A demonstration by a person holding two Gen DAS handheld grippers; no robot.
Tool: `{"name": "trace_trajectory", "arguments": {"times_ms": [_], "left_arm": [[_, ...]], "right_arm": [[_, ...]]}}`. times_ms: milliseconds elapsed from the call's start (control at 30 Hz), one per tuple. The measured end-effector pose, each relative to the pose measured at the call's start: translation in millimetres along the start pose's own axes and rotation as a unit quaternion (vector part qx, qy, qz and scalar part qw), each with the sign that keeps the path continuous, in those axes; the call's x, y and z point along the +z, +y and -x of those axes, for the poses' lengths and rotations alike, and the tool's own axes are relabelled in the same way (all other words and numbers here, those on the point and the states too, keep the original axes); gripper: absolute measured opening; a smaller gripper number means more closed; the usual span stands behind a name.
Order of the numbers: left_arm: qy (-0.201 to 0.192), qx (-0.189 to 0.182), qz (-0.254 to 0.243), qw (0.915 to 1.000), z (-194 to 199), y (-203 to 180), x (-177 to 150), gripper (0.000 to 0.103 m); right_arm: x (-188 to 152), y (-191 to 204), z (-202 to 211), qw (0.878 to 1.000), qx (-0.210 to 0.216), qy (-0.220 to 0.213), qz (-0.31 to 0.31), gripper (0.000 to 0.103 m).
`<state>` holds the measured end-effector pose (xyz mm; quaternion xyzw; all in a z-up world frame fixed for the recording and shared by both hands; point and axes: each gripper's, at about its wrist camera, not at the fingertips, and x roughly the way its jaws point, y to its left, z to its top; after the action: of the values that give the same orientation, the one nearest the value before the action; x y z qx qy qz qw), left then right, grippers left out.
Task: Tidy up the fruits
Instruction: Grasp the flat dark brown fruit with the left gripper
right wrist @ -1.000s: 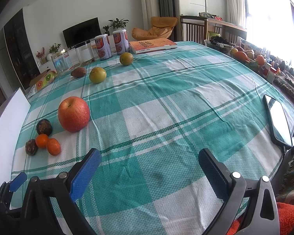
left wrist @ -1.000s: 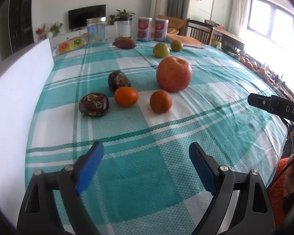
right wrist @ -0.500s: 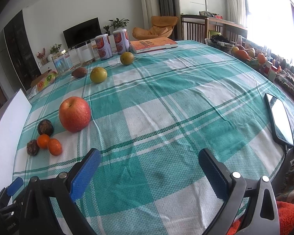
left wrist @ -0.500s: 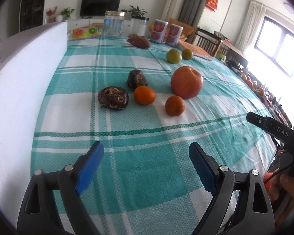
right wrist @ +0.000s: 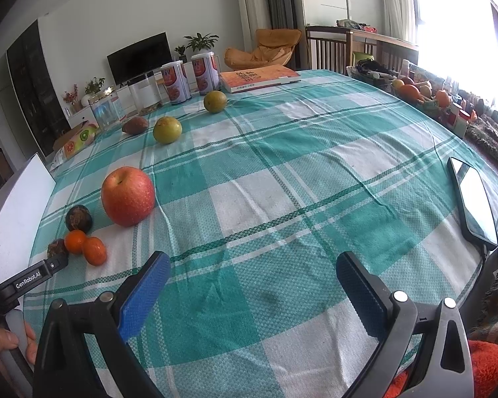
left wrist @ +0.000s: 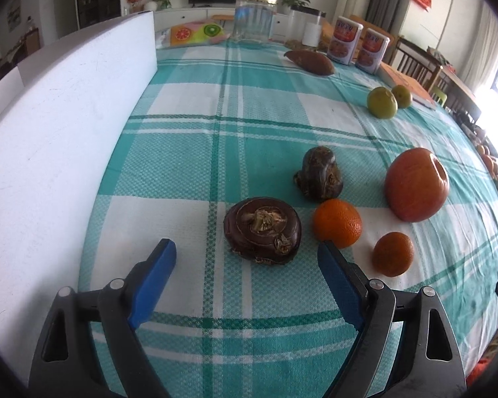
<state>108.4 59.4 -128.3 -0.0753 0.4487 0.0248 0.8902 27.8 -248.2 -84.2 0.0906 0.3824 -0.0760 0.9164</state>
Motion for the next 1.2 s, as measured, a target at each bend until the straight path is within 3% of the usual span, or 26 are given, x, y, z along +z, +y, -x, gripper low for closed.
{"name": "trace_trajectory", "arguments": {"times_ms": [33,67,100,467,533,600,667,967,1100,1200], "left_arm": [[-0.006,0.0,-0.007,1.0,0,-2,1,0.08],[-0.01,0.002,-0.018,0.9998,1,-4,2,0.059],[-0.009,0.003,-0.034,0.9994,1,-7,1,0.049],[0.015,-0.046,-0.07,0.9964,34,-8,-32,0.049],[0.018,-0.053,-0.076,0.9956,39,-9,-39,0.049],[0.017,-0.056,-0.085,0.9947,43,-12,-45,0.049],[0.017,-0.058,-0.09,0.9941,45,-14,-48,0.049],[0.011,-0.063,-0.094,0.9935,48,-11,-53,0.049],[0.01,-0.068,-0.093,0.9933,49,-9,-54,0.049],[0.002,-0.061,-0.099,0.9932,50,-12,-56,0.049]], "right_arm": [[0,1,1,1.0,0.0,0.0,0.0,0.1],[0,0,0,1.0,0.001,0.0,0.0,0.1],[0,-1,1,1.0,0.002,-0.001,0.0,0.1],[0,-7,-10,0.998,0.052,0.03,-0.028,0.1],[3,2,-18,0.995,0.088,0.046,-0.02,0.1],[8,16,-29,0.986,0.151,0.063,-0.017,0.1],[12,34,-40,0.982,0.175,0.07,-0.005,0.1],[59,92,-77,0.979,0.173,0.09,0.062,0.099],[66,91,-75,0.978,0.183,0.083,0.059,0.1],[68,85,-88,0.978,0.178,0.105,0.038,0.1]]}}
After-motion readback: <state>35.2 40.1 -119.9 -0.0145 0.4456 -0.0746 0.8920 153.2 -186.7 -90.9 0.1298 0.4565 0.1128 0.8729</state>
